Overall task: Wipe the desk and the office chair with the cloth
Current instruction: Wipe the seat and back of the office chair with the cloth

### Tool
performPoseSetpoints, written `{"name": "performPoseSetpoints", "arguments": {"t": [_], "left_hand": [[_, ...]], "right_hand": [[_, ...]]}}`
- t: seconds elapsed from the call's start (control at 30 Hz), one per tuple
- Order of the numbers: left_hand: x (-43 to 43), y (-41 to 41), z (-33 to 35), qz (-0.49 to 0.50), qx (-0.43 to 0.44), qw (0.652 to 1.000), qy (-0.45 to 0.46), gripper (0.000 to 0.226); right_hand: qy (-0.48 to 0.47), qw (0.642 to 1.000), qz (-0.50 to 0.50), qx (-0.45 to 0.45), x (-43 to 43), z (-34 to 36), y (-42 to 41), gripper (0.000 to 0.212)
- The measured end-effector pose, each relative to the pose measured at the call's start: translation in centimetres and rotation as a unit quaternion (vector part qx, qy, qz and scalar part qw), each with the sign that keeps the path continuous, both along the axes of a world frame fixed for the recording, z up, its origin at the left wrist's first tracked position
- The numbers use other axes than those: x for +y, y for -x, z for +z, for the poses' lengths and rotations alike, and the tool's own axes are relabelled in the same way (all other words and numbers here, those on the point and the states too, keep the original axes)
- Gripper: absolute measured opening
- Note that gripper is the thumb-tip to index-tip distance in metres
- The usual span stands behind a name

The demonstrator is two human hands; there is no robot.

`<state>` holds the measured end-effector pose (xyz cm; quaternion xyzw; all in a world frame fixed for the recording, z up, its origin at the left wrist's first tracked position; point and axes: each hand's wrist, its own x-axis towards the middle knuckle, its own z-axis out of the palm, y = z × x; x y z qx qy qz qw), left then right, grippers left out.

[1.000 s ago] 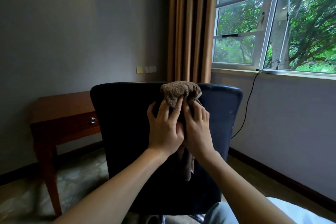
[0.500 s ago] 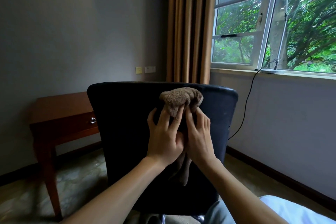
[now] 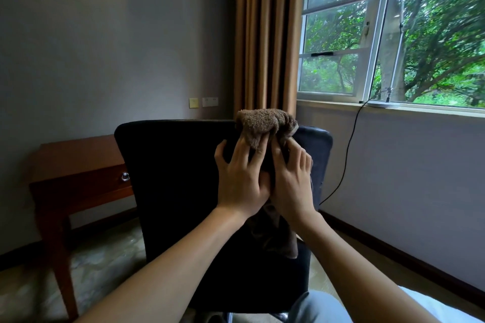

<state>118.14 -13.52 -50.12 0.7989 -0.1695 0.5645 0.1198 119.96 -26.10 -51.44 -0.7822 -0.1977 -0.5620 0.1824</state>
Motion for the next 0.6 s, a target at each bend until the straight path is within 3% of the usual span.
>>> {"name": "performPoseSetpoints", "arguments": {"t": [0.6], "left_hand": [[5.6, 1.0, -5.7, 0.077, 0.077, 0.994, -0.015, 0.063]], "right_hand": [[0.078, 0.994, 0.062, 0.054, 3.8, -4.1, 0.5, 0.063]]}}
